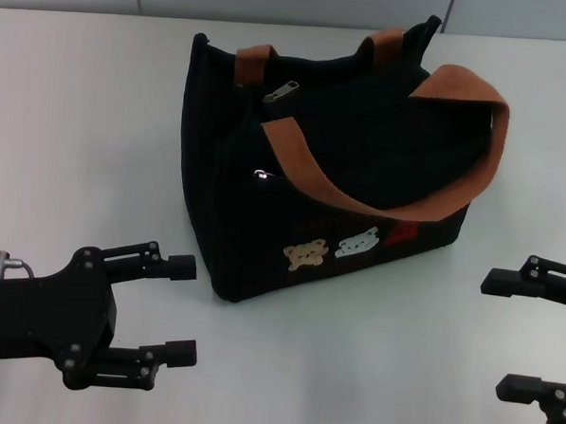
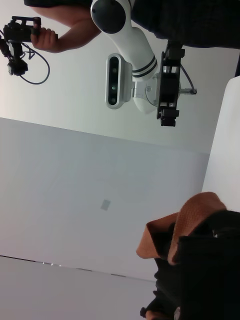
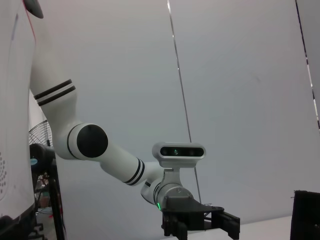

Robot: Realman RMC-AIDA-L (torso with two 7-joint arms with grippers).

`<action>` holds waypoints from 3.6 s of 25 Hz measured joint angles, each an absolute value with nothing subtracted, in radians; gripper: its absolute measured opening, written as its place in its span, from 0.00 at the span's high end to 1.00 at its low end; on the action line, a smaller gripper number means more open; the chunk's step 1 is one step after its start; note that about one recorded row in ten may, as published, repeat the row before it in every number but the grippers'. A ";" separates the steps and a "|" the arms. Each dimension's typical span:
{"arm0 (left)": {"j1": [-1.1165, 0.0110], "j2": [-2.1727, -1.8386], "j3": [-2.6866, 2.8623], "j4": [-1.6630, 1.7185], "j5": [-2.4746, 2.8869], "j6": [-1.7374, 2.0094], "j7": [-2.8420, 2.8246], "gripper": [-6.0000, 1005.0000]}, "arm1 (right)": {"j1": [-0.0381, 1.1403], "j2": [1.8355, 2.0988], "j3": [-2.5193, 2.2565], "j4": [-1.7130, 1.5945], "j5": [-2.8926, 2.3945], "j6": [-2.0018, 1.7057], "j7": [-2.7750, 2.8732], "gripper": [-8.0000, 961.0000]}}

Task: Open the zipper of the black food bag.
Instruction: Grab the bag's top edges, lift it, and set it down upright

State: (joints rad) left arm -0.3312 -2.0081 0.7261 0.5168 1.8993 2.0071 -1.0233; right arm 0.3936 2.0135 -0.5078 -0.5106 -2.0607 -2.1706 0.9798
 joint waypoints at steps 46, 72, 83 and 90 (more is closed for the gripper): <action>-0.410 -2.075 0.516 0.219 1.888 1.622 -0.818 0.35 | 0.342 2.026 -0.337 -0.503 -2.055 -2.122 0.985 0.13; -0.424 -2.076 0.512 0.195 1.888 1.607 -0.816 0.89 | 0.342 2.030 -0.327 -0.492 -2.055 -2.104 0.983 0.13; -0.422 -2.074 0.512 0.202 1.887 1.608 -0.816 0.89 | 0.343 2.030 -0.327 -0.492 -2.055 -2.103 0.983 0.12; -0.422 -2.072 0.502 0.204 1.887 1.606 -0.816 0.89 | 0.346 2.029 -0.327 -0.492 -2.054 -2.102 0.982 0.13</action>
